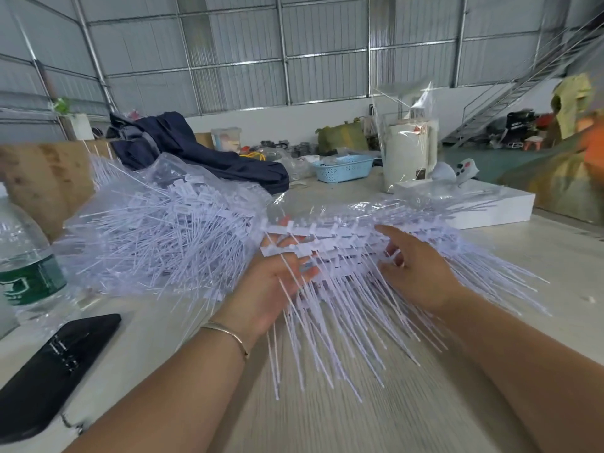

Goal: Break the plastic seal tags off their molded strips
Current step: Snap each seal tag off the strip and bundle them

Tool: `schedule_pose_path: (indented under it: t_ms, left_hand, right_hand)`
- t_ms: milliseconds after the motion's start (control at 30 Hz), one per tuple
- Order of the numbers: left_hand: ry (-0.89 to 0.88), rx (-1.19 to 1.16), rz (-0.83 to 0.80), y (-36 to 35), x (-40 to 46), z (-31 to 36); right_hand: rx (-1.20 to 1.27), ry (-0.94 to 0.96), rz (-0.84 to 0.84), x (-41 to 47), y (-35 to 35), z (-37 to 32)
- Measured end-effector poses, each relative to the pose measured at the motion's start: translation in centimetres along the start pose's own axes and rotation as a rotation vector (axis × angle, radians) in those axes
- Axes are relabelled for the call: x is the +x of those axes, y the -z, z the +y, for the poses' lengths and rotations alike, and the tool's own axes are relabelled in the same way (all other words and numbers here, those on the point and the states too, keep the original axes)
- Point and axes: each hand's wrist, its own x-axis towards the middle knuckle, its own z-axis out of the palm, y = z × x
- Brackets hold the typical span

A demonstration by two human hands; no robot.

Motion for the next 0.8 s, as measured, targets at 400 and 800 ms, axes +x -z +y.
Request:
schedule_pose_path:
  t_ms: [400, 800]
  left_hand:
    - [0.149, -0.064, -0.077, 1.1, -0.4, 2.0]
    - [-0.6, 1.415, 0.461, -0.9, -0.8, -0.2]
  right_hand:
    - [-0.394, 0.037, -0.204, 0.3, -0.6, -0.8]
    - [-0.055, 0.068, 0.213, 0.1, -0.2, -0.9]
